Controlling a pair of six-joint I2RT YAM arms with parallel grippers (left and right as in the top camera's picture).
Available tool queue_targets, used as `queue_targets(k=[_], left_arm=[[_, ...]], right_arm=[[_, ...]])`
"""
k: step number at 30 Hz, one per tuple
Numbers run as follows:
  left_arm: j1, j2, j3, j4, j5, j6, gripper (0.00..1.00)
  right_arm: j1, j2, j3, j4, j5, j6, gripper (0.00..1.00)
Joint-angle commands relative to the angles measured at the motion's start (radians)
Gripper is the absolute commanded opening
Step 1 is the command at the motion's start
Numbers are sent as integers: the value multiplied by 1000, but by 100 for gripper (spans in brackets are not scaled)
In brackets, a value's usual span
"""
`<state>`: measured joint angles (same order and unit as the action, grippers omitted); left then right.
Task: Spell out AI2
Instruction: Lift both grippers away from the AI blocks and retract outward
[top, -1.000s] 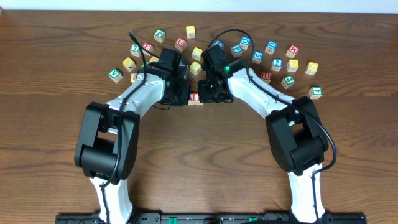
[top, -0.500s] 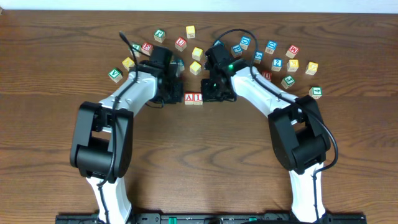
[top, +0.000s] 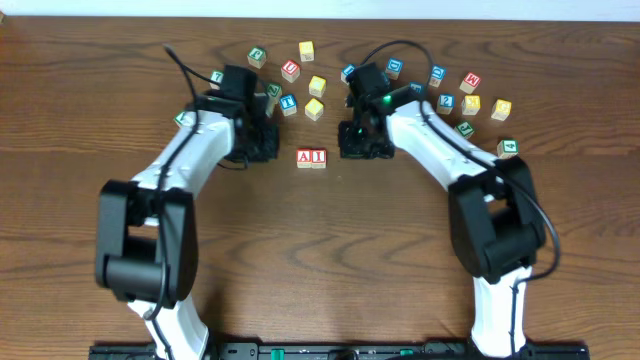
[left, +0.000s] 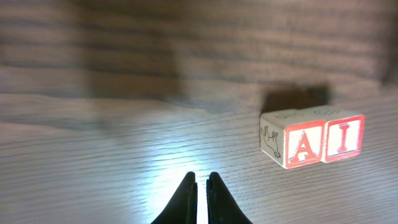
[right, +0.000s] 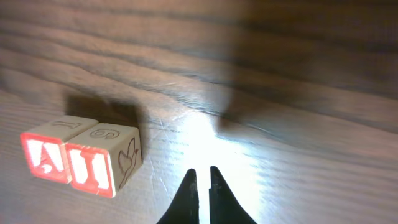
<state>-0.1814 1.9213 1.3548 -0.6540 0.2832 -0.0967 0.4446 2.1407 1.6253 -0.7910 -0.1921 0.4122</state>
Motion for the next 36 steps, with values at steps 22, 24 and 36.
queue_targets(k=[22, 24, 36], left_arm=[[335, -520, 50, -69, -15, 17, 41], [351, -520, 50, -79, -15, 13, 42], [376, -519, 115, -164, -15, 10, 43]], right_arm=[[-127, -306, 83, -227, 89, -121, 47], [-137, -306, 111, -251, 89, -130, 49], [-189, -306, 216, -310, 89, -153, 56]])
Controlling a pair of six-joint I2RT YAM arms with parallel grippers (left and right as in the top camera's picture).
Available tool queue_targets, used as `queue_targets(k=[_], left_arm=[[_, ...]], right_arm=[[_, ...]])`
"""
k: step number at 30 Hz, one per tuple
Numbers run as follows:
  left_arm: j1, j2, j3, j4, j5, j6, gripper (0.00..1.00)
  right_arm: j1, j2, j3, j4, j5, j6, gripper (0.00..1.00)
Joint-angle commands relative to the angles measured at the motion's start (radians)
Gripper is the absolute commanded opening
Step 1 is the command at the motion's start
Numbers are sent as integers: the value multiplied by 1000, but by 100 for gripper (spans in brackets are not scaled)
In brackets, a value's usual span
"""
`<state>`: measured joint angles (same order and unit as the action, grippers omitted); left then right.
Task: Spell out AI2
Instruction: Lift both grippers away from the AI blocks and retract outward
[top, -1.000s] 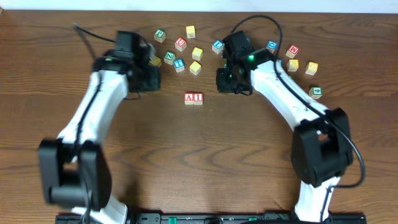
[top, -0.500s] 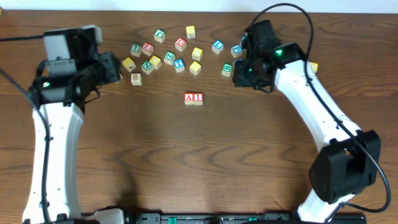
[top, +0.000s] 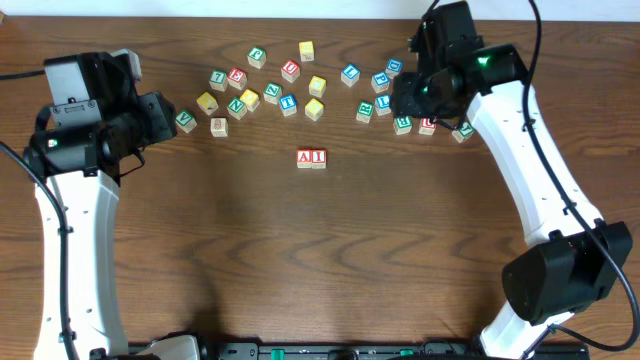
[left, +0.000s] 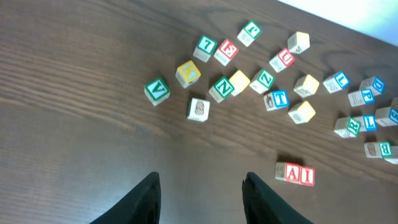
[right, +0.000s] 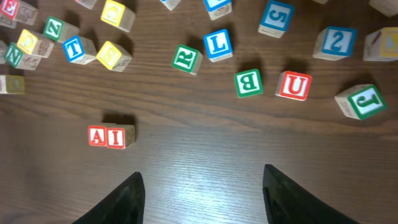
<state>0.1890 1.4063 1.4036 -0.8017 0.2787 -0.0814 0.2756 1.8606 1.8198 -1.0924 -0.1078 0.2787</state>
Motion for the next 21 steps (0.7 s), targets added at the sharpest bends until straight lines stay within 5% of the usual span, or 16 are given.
queue_targets(k=[1, 19, 21], left_arm=[[5, -4, 80, -26, -10, -5, 43], [5, -2, 218, -201, -89, -4, 43], [5, -2, 218, -201, -89, -4, 52]], right_arm=[[-22, -26, 21, -11, 5, -23, 57], [-30, -26, 21, -23, 5, -34, 62], [-30, -26, 19, -27, 5, -34, 63]])
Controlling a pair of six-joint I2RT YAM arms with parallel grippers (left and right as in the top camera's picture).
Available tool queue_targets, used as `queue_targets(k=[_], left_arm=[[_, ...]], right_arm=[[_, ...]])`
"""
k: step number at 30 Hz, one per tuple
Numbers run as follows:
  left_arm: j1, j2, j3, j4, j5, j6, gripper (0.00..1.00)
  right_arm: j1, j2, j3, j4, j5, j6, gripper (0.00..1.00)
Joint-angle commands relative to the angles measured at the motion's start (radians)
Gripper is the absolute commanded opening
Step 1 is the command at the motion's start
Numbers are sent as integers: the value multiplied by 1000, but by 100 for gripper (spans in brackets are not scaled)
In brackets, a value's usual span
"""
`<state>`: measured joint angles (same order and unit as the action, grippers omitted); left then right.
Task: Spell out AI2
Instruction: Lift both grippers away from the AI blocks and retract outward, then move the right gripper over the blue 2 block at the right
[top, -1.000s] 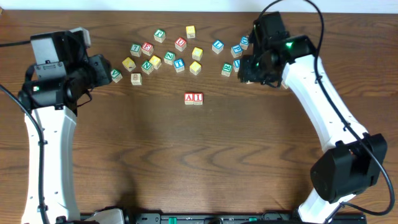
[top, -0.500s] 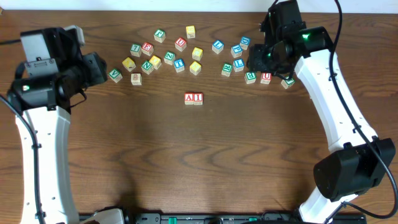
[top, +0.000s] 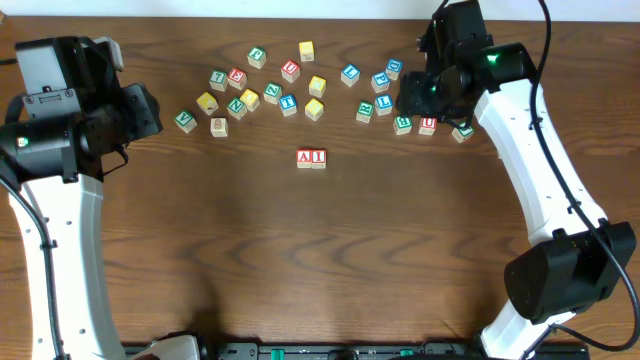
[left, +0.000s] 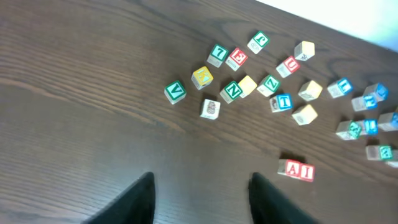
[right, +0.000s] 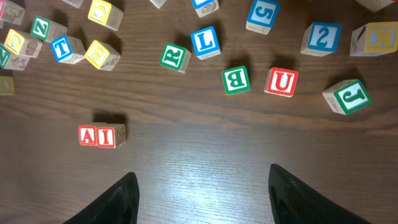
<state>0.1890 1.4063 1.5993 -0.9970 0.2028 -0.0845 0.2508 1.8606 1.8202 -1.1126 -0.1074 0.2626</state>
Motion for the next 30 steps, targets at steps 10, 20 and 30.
queue_targets(k=[10, 20, 30], left_arm=[[5, -2, 23, -17, -13, -2, 90], [5, -2, 23, -16, -13, -2, 99], [4, 6, 22, -15, -13, -2, 99]], right_arm=[[-2, -26, 17, -21, 5, -26, 65], [-1, -26, 17, 5, 12, -36, 69], [0, -26, 17, 32, 11, -36, 70]])
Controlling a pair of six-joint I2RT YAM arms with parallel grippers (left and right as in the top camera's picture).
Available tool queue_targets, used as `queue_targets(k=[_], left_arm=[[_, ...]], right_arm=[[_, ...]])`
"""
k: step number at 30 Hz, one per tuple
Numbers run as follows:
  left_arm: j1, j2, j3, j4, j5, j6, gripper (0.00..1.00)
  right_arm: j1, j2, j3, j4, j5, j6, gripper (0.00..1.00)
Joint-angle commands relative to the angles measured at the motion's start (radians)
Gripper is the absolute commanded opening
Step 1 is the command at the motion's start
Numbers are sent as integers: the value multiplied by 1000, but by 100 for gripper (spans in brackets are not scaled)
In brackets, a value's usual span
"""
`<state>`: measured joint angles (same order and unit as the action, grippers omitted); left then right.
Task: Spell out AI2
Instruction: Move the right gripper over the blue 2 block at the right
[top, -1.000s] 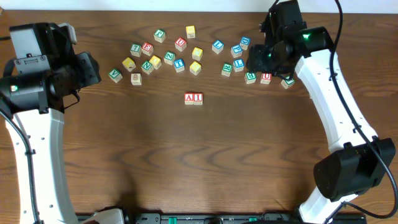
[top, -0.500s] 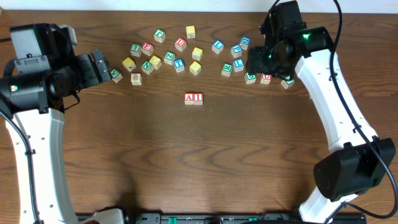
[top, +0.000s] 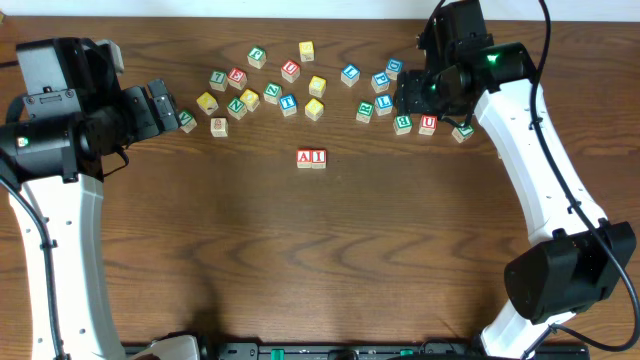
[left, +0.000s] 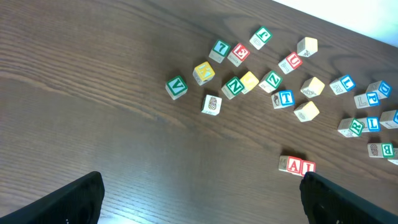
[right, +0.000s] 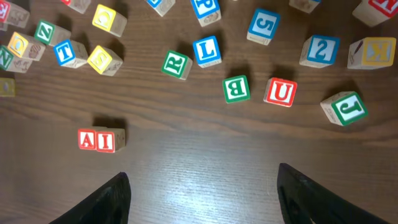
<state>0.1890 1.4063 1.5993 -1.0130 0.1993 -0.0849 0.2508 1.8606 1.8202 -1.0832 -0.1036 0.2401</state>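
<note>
The red A and I blocks (top: 311, 158) stand side by side at mid-table, touching; they also show as the A and I pair (right: 101, 139) in the right wrist view. A blue 2 block (right: 320, 50) lies among loose blocks at the back right. My left gripper (left: 200, 208) hangs high over the left of the table, wide open and holding nothing. My right gripper (right: 205, 199) hangs high over the back right cluster, also wide open with nothing in it.
Loose letter blocks are scattered along the back of the table: green V (left: 176, 86), blue T (left: 285, 98), green R (right: 176, 64), blue L (right: 206, 50), green B (right: 237, 88), red U (right: 280, 91), green J (right: 344, 107), blue 5 (right: 263, 26).
The left gripper's fingers stand much farther apart. The right gripper's fingers are slightly wider too. Both arms have barely moved, and no block has shifted.
Both grippers were shut and low on the table, one at each side of the A and I pair. Then both arms were raised and drawn back to the table's left and back right, fingers open. The fingers have since spread wider. The pair has stayed put.
</note>
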Motion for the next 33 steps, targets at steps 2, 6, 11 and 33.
queue_targets(k=[2, 6, 11, 33], left_arm=[[3, 13, 22, 0, -9, -2, 99], [2, 25, 19, 0, -9, -2, 99], [1, 27, 19, 0, -8, -2, 99], [1, 32, 18, 4, -2, -2, 99]], right_arm=[[-1, -26, 17, 3, 8, -13, 70], [-1, -26, 17, 7, 8, -13, 70], [-1, -26, 17, 19, 13, -13, 70], [-147, 50, 31, 98, 95, 9, 66]])
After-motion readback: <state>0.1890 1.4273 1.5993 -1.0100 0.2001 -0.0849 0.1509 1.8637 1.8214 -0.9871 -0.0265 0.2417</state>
